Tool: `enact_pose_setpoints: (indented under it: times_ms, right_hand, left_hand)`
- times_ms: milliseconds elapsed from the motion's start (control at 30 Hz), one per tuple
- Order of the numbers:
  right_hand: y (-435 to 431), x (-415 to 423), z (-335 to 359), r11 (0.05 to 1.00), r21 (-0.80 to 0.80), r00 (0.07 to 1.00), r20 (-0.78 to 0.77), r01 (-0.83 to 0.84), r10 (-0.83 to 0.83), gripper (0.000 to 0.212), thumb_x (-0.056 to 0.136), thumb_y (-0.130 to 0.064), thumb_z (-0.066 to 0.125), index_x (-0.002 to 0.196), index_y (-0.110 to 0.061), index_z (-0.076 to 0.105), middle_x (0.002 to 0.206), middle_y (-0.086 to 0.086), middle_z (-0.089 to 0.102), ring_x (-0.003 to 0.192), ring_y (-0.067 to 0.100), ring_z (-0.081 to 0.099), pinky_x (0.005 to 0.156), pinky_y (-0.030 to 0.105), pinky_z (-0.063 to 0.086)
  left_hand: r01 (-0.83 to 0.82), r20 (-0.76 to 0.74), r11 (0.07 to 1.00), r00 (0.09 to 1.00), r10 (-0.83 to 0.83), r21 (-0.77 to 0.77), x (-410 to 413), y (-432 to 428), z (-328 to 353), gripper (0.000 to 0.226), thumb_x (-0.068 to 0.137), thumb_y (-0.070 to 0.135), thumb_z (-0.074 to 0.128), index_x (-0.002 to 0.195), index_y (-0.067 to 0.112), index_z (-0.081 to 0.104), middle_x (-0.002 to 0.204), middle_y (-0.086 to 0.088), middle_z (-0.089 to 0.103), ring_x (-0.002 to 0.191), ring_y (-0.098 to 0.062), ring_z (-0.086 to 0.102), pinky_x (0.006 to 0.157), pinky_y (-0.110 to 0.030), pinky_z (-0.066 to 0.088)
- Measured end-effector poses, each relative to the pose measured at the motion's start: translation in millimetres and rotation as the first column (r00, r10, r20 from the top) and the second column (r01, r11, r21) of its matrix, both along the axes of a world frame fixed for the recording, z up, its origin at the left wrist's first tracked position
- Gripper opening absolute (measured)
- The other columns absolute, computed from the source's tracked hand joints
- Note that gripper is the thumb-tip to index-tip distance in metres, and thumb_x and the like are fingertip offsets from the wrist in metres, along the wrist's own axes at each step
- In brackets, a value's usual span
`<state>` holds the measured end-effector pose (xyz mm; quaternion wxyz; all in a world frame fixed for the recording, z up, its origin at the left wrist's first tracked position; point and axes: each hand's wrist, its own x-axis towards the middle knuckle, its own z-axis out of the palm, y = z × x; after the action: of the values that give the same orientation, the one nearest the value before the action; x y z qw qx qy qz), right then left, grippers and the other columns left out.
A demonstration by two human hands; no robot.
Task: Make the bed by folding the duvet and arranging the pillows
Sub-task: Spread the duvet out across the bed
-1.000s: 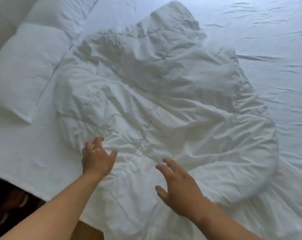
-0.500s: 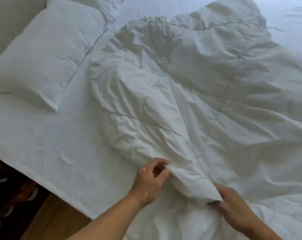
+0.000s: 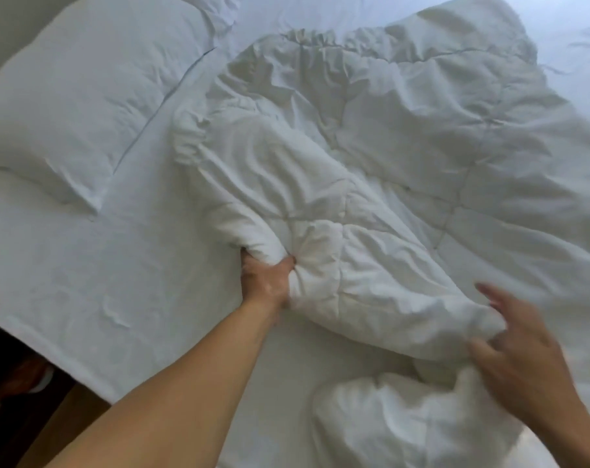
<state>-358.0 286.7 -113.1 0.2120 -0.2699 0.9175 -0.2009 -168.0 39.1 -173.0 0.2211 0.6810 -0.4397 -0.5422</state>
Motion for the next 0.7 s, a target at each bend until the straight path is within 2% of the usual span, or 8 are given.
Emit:
enact_pose_setpoints:
  times_ms: [133,200,300,400,467,533,633,700]
  right_hand:
    - [-64,63,26,0.885,0.004,0.885,0.026,-0.465,0.465,0.113,0.060,-0.075,0.063,0.157,-0.038,0.017,0.161,-0.016,0.017,0.153,0.012,0.012,0.122,0.048,0.017]
    - [-74,65,19,0.897,-0.155,0.908,0.001,-0.414,0.419,0.082,0.072,-0.070,0.058,0.144,-0.035,0.041,0.141,-0.021,0.046,0.138,0.009,0.043,0.109,0.038,0.040]
    - [-64,29,31,0.925,-0.376,0.971,0.197,-0.055,0.137,0.008,0.090,-0.039,0.070,0.098,-0.037,0.069,0.090,-0.032,0.069,0.089,-0.011,0.065,0.069,0.006,0.046]
    - [-55,-20,36,0.896,-0.212,0.814,0.533,0.391,-0.230,0.011,0.096,-0.016,0.063,0.090,-0.014,0.073,0.089,0.005,0.074,0.072,0.010,0.067,0.065,0.030,0.052]
    - [-57,-32,34,0.866,-0.066,0.694,0.629,0.496,-0.350,0.018,0.095,-0.022,0.063,0.093,-0.006,0.069,0.086,0.011,0.069,0.075,0.025,0.063,0.069,0.039,0.048]
    - [-61,-31,26,0.854,0.009,0.632,0.668,0.521,-0.393,0.019,0.093,-0.027,0.066,0.092,-0.008,0.070,0.087,0.012,0.070,0.081,0.031,0.066,0.075,0.042,0.052]
    - [-67,-26,25,0.868,0.013,0.660,0.645,0.496,-0.386,0.016,0.093,-0.031,0.066,0.083,-0.018,0.068,0.088,0.008,0.071,0.088,0.031,0.067,0.087,0.047,0.052]
    - [-68,-33,27,0.889,-0.034,0.747,0.558,0.457,-0.362,0.020,0.094,-0.036,0.064,0.079,-0.023,0.066,0.087,0.004,0.070,0.087,0.031,0.066,0.088,0.050,0.053]
  left_hand:
    - [0.614,0.508,0.706,0.760,-0.405,-0.354,-27,54,97,0.069,0.085,0.026,0.065,0.148,0.018,0.036,0.125,-0.014,0.065,0.110,-0.038,0.062,0.091,-0.036,0.049]
    - [0.741,0.506,0.514,0.672,-0.542,-0.433,-36,80,127,0.065,0.085,0.034,0.059,0.145,0.025,0.035,0.124,-0.007,0.063,0.108,-0.032,0.062,0.093,-0.038,0.051]
    - [0.668,0.051,0.603,0.688,-0.724,-0.436,-28,77,126,0.063,0.084,0.030,0.068,0.143,0.030,0.045,0.119,0.005,0.066,0.107,-0.011,0.064,0.096,-0.029,0.052]
    - [0.481,0.210,0.750,0.876,-0.435,-0.453,-1,48,69,0.040,0.079,0.028,0.079,0.113,0.023,0.058,0.099,0.006,0.064,0.090,-0.010,0.064,0.083,-0.036,0.055]
    - [0.238,0.219,0.963,0.954,-0.206,-0.129,12,32,29,0.077,0.062,0.057,0.087,0.119,0.020,0.050,0.115,-0.002,0.060,0.103,-0.023,0.063,0.091,-0.042,0.054]
    - [0.015,0.086,0.974,0.996,-0.035,0.225,17,24,-7,0.127,0.040,0.073,0.088,0.144,0.028,0.033,0.141,-0.007,0.051,0.120,-0.032,0.058,0.098,-0.049,0.053]
    - [-0.076,-0.033,0.946,0.995,0.091,0.317,15,24,-32,0.135,0.041,0.043,0.100,0.151,0.034,0.023,0.139,-0.012,0.053,0.115,-0.035,0.062,0.090,-0.056,0.057]
    - [-0.067,-0.147,0.905,0.979,0.141,0.419,11,23,-28,0.099,0.058,0.012,0.094,0.143,0.014,0.044,0.118,-0.017,0.068,0.098,-0.036,0.070,0.079,-0.058,0.060]
